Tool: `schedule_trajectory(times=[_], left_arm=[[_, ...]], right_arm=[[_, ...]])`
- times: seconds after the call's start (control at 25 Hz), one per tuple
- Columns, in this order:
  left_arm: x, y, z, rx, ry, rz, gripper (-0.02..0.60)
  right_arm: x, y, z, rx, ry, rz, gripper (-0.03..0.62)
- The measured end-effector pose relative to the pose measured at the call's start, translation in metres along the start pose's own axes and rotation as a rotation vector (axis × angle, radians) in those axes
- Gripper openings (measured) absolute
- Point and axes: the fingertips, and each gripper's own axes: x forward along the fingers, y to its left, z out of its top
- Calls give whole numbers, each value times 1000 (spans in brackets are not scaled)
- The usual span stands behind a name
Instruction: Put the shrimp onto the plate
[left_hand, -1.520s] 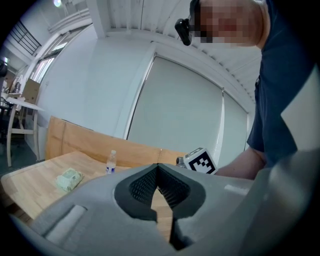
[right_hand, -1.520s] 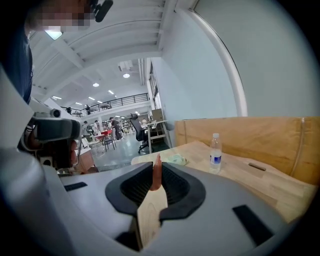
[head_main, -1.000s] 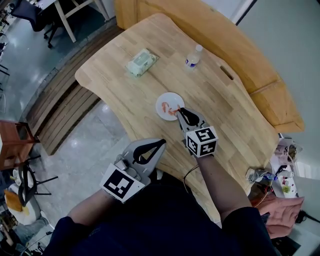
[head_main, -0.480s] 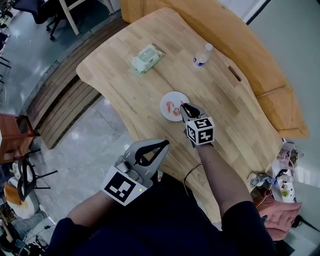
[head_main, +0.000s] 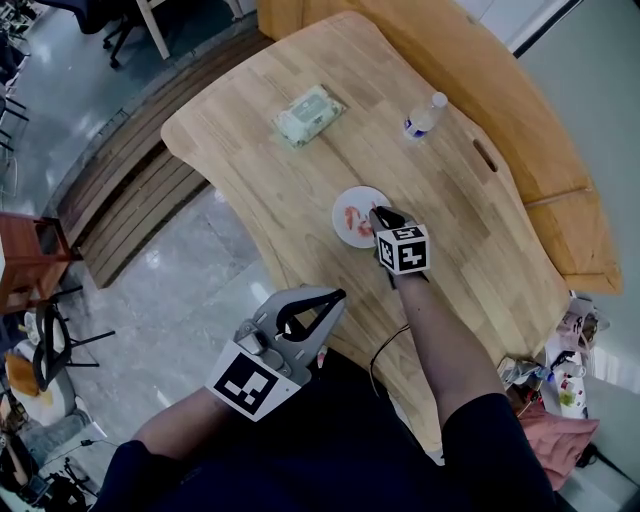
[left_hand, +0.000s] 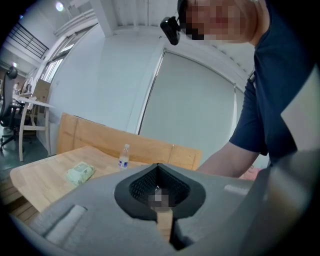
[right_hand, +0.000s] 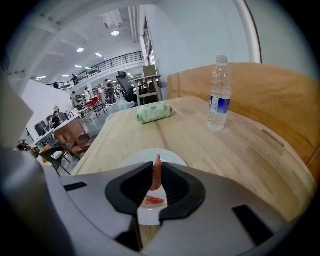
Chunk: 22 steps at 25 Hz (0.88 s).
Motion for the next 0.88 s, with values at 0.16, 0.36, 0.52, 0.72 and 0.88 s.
schedule_trajectory(times=[0.16,0.36,0.52,0.72,0.88], left_arm=[[0,2,-3,-1,6,6,4],[-1,6,-7,-15,13,20,5],[-3,10,-9,-20,18,33,5],[-3,11,-10,-19,22,37,5],[-3,9,-10,-26,21,39,4]], right_arm=[[13,-5,-5,-3,27,-6,61],[24,-11,-10,-5,56,-4,61],[29,-11,-11,-12,66,-1,61],[32,-11,-16,-25,86,-1,61],[35,-14,-20,-1,100,0,64]])
